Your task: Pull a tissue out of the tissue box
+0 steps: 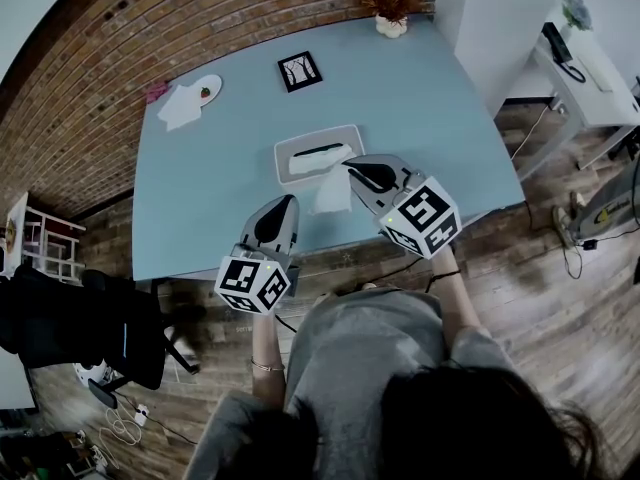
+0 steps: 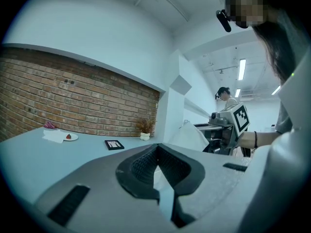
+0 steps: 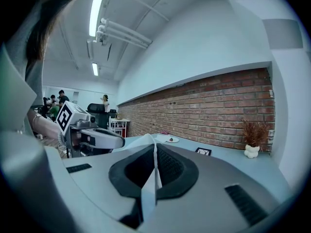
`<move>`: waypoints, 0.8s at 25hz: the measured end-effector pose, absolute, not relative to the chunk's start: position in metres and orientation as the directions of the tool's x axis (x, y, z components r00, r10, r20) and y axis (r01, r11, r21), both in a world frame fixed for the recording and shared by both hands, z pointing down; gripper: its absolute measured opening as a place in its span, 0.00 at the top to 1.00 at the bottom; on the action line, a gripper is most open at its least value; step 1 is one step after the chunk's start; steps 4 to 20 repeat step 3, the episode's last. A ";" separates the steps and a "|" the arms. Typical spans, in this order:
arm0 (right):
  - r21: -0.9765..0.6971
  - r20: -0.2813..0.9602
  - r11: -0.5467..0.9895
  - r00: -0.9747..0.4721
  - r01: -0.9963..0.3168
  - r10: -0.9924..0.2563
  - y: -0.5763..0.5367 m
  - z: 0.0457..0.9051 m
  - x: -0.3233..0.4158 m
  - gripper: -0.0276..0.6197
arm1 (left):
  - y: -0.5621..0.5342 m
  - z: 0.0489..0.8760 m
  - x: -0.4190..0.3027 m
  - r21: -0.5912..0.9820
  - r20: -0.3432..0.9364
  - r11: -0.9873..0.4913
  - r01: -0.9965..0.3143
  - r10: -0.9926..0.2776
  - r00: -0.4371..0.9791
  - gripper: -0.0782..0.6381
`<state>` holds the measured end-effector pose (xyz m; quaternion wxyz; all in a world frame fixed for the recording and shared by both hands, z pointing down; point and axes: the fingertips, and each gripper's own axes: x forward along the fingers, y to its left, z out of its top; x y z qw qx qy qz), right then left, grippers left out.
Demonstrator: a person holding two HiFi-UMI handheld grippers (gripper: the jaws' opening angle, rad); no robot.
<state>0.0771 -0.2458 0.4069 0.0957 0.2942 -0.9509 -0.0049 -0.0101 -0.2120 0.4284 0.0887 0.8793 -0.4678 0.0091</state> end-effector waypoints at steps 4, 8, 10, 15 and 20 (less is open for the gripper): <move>0.063 0.180 0.829 -0.811 -0.556 -0.557 -0.247 0.408 0.077 0.96 | -0.214 0.430 -0.009 0.150 0.104 -0.547 -0.824 -0.820 0.563 0.89; 0.063 0.180 0.829 -0.811 -0.556 -0.557 -0.247 0.408 0.077 0.96 | -0.214 0.430 -0.009 0.150 0.104 -0.547 -0.824 -0.820 0.563 0.89; 0.063 0.180 0.829 -0.811 -0.556 -0.557 -0.247 0.408 0.077 0.96 | -0.214 0.430 -0.009 0.150 0.104 -0.547 -0.824 -0.820 0.563 0.89; 0.063 0.180 0.829 -0.811 -0.556 -0.557 -0.247 0.408 0.077 0.96 | -0.214 0.430 -0.009 0.150 0.104 -0.547 -0.824 -0.820 0.563 0.89; 0.063 0.180 0.829 -0.811 -0.556 -0.557 -0.247 0.408 0.077 0.96 | -0.214 0.430 -0.009 0.150 0.104 -0.547 -0.824 -0.820 0.563 0.89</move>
